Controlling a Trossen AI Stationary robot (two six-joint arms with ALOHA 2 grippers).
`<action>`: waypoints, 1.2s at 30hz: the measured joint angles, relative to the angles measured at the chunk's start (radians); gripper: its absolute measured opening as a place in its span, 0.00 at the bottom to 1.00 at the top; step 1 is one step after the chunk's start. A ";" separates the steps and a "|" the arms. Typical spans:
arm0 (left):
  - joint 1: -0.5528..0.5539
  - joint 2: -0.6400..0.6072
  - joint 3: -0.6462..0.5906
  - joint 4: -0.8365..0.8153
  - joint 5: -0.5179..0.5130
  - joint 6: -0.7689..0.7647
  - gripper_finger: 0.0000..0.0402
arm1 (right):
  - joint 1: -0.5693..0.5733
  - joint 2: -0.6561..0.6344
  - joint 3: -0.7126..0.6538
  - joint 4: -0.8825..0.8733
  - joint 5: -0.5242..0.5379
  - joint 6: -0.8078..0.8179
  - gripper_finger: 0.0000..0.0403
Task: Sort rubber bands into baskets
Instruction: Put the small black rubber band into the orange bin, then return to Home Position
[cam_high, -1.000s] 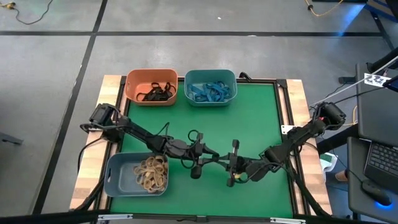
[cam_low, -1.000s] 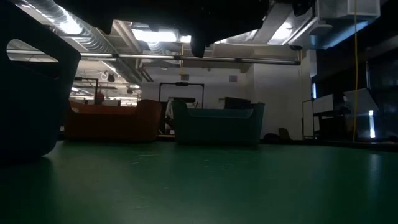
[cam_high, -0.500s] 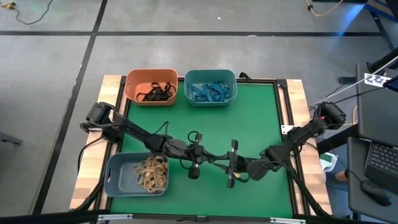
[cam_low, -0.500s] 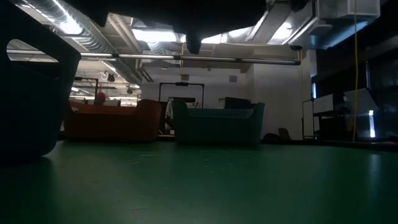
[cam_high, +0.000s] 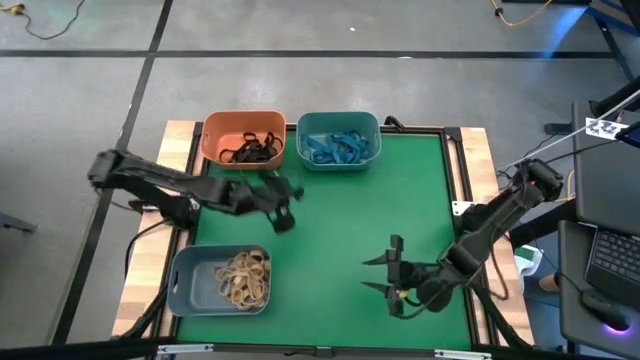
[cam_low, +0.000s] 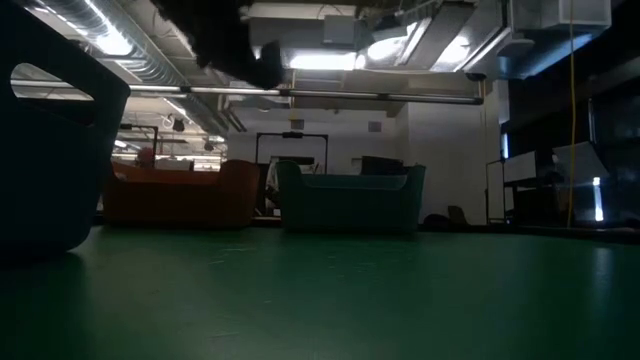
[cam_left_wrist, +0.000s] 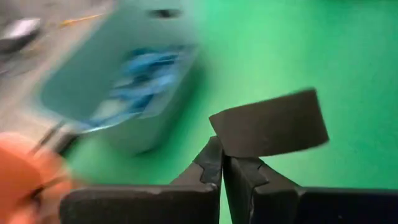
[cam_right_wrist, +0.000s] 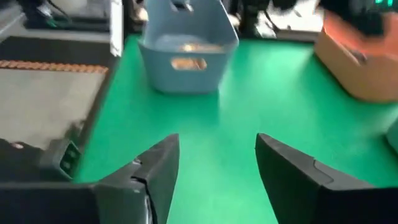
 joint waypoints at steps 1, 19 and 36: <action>0.034 -0.029 0.000 -0.043 -0.023 -0.009 0.01 | -0.001 0.006 -0.015 -0.006 0.004 0.026 0.52; 0.756 -0.053 0.000 -0.293 0.146 0.107 0.12 | -0.017 0.029 -0.144 0.002 0.044 0.217 0.49; 0.632 -0.272 0.041 -0.481 0.289 0.101 0.32 | -0.035 -0.042 -0.144 -0.014 0.053 0.173 0.41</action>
